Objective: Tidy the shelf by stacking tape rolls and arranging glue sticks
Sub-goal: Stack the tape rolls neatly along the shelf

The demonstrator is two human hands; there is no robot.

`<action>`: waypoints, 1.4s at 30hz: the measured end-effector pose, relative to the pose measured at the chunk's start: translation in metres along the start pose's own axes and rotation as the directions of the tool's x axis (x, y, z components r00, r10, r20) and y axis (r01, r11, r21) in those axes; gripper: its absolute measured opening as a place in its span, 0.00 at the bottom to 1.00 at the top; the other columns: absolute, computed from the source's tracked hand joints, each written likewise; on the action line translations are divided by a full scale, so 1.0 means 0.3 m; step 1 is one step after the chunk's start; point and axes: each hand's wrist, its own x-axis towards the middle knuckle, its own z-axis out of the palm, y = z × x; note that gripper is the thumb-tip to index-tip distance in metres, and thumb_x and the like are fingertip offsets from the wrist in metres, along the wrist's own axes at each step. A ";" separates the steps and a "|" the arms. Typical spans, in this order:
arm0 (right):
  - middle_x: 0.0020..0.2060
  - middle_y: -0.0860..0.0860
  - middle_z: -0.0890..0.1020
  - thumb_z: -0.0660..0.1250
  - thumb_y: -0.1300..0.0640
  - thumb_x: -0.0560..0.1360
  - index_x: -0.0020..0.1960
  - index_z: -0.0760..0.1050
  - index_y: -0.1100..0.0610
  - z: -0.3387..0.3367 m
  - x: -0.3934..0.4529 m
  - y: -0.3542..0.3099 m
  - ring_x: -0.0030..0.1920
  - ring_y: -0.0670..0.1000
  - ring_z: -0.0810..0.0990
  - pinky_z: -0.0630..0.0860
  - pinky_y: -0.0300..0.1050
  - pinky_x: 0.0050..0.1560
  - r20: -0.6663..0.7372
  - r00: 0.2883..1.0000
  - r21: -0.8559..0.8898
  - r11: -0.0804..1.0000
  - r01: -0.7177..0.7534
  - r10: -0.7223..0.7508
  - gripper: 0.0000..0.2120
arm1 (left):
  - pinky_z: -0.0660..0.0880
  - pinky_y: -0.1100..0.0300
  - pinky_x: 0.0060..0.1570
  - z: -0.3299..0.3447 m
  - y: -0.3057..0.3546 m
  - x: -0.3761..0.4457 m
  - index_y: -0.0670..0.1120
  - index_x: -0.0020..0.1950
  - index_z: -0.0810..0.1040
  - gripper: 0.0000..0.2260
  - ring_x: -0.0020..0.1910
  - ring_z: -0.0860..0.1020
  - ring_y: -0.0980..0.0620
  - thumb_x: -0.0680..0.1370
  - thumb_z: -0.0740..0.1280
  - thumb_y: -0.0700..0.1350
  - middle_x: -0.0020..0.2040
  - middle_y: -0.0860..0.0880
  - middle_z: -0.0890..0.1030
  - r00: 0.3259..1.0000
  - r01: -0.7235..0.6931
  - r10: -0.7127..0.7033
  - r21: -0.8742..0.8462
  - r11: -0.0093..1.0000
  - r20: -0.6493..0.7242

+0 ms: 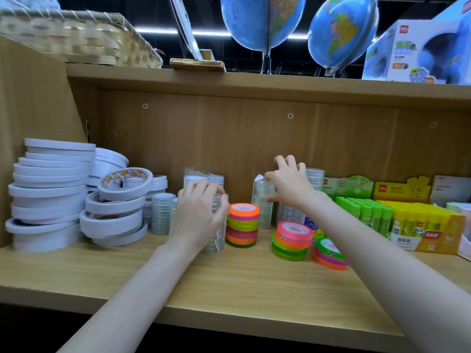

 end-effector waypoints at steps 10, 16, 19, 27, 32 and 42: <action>0.56 0.53 0.74 0.65 0.53 0.75 0.60 0.75 0.53 -0.011 0.027 -0.016 0.59 0.56 0.68 0.61 0.52 0.57 -0.027 1.000 0.028 1.000 -0.012 0.012 0.14 | 0.61 0.59 0.47 0.000 0.000 -0.001 0.46 0.45 0.77 0.18 0.48 0.70 0.52 0.74 0.51 0.53 0.44 0.52 0.75 1.000 0.006 -0.006 -0.017 1.000 0.014; 0.50 0.52 0.78 0.63 0.54 0.76 0.54 0.74 0.55 -0.030 0.023 0.004 0.54 0.54 0.69 0.61 0.52 0.56 -0.125 0.992 0.124 0.992 0.021 -0.006 0.09 | 0.57 0.61 0.50 -0.003 -0.001 0.005 0.47 0.45 0.76 0.19 0.48 0.66 0.57 0.74 0.50 0.55 0.44 0.55 0.72 1.000 0.017 -0.016 -0.072 0.997 0.006; 0.47 0.49 0.78 0.65 0.52 0.75 0.53 0.76 0.53 -0.063 -0.007 -0.008 0.51 0.49 0.70 0.68 0.52 0.58 -0.148 0.988 0.395 0.912 0.107 -0.052 0.08 | 0.60 0.60 0.51 -0.024 -0.002 0.013 0.46 0.46 0.76 0.21 0.49 0.68 0.56 0.75 0.48 0.55 0.45 0.54 0.74 0.994 0.085 -0.098 -0.251 0.964 -0.038; 0.61 0.50 0.72 0.73 0.52 0.69 0.65 0.67 0.51 -0.019 -0.099 -0.153 0.61 0.49 0.70 0.68 0.45 0.62 0.178 0.910 0.608 0.769 0.198 -0.375 0.28 | 0.63 0.63 0.44 -0.066 -0.034 -0.006 0.47 0.40 0.77 0.17 0.51 0.72 0.50 0.75 0.51 0.51 0.45 0.51 0.75 0.955 0.295 -0.284 -0.354 0.887 0.085; 0.54 0.50 0.69 0.73 0.54 0.67 0.59 0.66 0.46 -0.023 -0.135 -0.130 0.54 0.51 0.72 0.73 0.49 0.56 0.163 0.924 0.607 0.773 0.183 -0.347 0.25 | 0.62 0.64 0.53 -0.098 -0.060 -0.044 0.49 0.51 0.77 0.22 0.55 0.70 0.56 0.68 0.55 0.61 0.51 0.55 0.73 0.975 0.167 -0.115 -0.286 0.943 0.190; 0.54 0.47 0.79 0.67 0.45 0.73 0.54 0.76 0.50 -0.206 -0.152 -0.073 0.55 0.47 0.77 0.74 0.41 0.54 0.247 0.885 0.645 0.748 0.153 -0.394 0.14 | 0.62 0.65 0.54 -0.103 -0.068 -0.056 0.50 0.51 0.74 0.14 0.56 0.71 0.55 0.70 0.62 0.55 0.52 0.54 0.74 0.989 0.091 -0.059 -0.247 0.965 0.136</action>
